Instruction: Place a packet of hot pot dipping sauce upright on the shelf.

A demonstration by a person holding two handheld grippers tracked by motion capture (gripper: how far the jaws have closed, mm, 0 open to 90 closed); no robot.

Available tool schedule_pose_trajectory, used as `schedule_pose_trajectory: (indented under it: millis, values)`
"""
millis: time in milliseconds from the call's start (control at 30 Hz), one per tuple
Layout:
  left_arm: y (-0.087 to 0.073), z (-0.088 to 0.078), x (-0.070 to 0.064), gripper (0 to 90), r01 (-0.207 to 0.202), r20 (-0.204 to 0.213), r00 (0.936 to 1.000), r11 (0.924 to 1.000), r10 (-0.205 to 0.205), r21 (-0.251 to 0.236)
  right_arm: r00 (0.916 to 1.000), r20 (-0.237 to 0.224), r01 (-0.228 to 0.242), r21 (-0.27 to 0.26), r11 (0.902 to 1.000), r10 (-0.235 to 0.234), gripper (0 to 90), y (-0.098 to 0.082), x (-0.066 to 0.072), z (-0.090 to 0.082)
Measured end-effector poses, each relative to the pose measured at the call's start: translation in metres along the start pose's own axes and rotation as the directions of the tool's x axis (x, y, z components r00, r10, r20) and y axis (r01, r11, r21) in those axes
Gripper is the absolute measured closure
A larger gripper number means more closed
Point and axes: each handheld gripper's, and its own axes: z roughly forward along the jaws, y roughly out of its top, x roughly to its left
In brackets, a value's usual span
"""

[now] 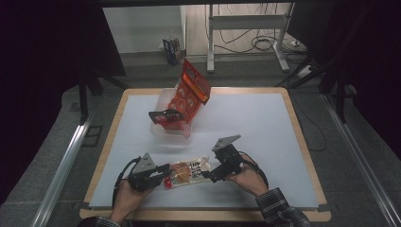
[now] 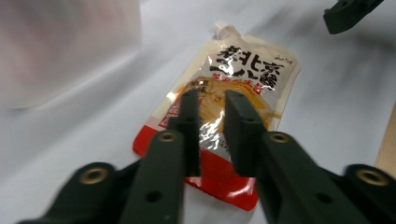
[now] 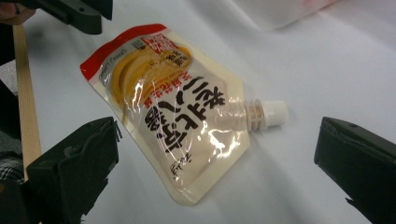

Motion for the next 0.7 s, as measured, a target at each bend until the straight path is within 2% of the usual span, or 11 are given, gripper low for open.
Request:
schedule_pose_trajectory:
  millis: [133, 200, 267, 300, 367, 467, 567, 700]
  values:
    - [-0.003, 0.011, 0.005, 84.5, 0.006, 0.044, 0.9990, 0.9995, -0.007, 0.033, 0.9999, -0.006, 0.010, 0.015, 0.9998, -0.010, 0.0, -0.002, 0.002, 0.001]
    - [-0.007, 0.016, 0.008, 85.8, 0.020, 0.063, 0.9977, 0.9980, -0.024, 0.061, 0.9999, -0.003, 0.016, 0.030, 0.9994, -0.016, 0.2, -0.002, 0.003, 0.002]
    - [-0.010, 0.018, 0.012, 88.4, 0.041, 0.080, 0.9958, 0.9972, -0.046, 0.063, 0.9999, -0.001, 0.017, 0.043, 0.9989, -0.017, 2.0, -0.003, 0.004, 0.003]
    - [-0.011, 0.018, 0.013, 89.7, 0.047, 0.077, 0.9956, 0.9967, -0.052, 0.066, 0.9999, -0.002, 0.013, 0.044, 0.9989, -0.013, 3.4, -0.003, 0.005, 0.003]
    - [-0.012, 0.017, 0.014, 90.0, 0.025, 0.041, 0.9988, 0.9964, -0.028, 0.080, 1.0000, 0.002, 0.006, 0.042, 0.9991, -0.006, 5.8, -0.003, 0.005, 0.002]
    - [-0.015, 0.019, 0.017, 90.0, 0.034, 0.034, 0.9987, 0.9943, -0.038, 0.101, 0.9998, 0.016, 0.008, 0.044, 0.9990, -0.009, 9.4, -0.004, 0.007, 0.000]
    - [-0.014, 0.021, 0.013, 90.0, -0.004, 0.007, 1.0000, 0.9912, 0.003, 0.132, 0.9987, 0.044, 0.022, 0.037, 0.9991, -0.024, 14.6, -0.006, 0.009, -0.001]
    - [-0.015, 0.021, 0.013, 90.0, 0.015, 0.008, 0.9998, 0.9900, -0.016, 0.140, 0.9991, 0.042, 0.008, 0.043, 0.9991, -0.010, 19.8, -0.007, 0.009, 0.002]
